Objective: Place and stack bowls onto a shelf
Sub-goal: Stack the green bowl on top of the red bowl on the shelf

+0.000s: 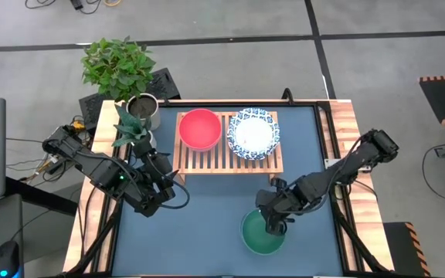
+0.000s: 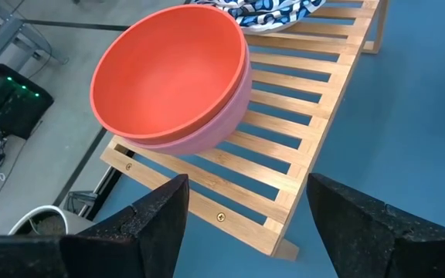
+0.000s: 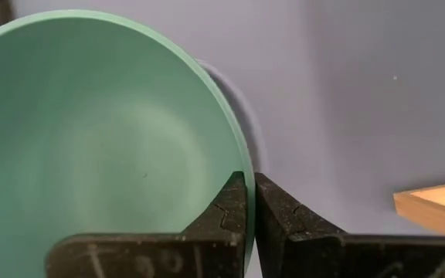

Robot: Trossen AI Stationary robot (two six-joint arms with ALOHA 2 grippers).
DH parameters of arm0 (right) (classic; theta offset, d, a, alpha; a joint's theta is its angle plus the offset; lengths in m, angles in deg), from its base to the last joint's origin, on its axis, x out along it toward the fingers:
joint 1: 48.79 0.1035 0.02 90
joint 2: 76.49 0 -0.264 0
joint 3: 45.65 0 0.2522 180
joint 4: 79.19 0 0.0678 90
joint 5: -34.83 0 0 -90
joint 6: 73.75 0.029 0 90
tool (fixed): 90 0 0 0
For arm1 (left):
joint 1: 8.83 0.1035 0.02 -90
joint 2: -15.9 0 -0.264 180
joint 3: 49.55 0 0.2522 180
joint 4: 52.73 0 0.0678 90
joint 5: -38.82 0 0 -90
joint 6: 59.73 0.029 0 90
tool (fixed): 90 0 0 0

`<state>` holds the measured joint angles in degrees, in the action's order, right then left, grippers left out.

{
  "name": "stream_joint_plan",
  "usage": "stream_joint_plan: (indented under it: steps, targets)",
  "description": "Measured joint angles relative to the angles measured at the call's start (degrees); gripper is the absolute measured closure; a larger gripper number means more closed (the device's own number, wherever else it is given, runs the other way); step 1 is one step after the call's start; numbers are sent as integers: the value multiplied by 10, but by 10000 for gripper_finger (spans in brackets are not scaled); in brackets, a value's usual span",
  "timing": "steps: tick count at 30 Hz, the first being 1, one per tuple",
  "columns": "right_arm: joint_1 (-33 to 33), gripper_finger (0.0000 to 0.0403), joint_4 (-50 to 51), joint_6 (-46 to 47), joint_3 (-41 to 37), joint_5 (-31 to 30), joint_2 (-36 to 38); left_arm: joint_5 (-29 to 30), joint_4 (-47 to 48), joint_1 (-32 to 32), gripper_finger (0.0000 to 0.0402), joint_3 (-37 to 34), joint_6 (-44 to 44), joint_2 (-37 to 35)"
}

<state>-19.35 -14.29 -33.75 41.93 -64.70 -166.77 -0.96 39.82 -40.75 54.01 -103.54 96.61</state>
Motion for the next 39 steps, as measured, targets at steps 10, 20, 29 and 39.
stream_joint_plan:
  steps: [10, 20, 29, 39]
  targets:
    - [-38, 374, 122, -73, 93, 7, 0, -1, 0, 0, 151, 0, 0, 0]
    - [-129, 374, 154, -257, 258, -26, 35, -4, 4, 0, 151, 0, 8, 0]
    - [-319, 372, 70, -417, 371, 13, 27, -4, 5, 0, 151, 0, 11, 0]
    - [-439, 370, 25, -492, 485, 130, -88, -4, 16, 0, 151, 0, 8, 0]
